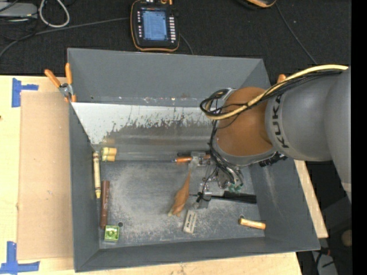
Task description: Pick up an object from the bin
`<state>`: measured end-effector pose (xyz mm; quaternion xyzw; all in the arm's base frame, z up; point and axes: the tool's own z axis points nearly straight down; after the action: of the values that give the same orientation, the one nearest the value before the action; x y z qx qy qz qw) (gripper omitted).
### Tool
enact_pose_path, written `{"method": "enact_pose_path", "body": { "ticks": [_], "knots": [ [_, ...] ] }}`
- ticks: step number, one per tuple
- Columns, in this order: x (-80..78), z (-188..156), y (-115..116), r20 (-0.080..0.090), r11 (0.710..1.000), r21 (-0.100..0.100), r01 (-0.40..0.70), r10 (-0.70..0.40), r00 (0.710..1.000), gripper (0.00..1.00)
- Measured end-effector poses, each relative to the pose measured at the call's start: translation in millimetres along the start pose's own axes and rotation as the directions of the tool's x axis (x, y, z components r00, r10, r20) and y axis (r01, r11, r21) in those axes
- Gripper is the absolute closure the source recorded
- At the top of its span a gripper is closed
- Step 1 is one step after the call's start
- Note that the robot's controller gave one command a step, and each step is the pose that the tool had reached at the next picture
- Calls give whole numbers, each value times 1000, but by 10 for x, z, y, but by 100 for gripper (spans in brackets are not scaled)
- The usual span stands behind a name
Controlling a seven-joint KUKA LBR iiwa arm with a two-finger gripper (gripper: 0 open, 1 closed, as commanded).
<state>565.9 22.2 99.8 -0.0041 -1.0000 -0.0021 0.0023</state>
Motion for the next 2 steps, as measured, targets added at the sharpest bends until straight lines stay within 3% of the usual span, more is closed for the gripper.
{"method": "enact_pose_path", "body": {
  "ticks": [1,2],
  "knots": [
    [-173,64,-234,6,961,4,278,-278,961,0],
    [-180,205,-346,1,989,-1,150,-150,989,0]
  ]
}}
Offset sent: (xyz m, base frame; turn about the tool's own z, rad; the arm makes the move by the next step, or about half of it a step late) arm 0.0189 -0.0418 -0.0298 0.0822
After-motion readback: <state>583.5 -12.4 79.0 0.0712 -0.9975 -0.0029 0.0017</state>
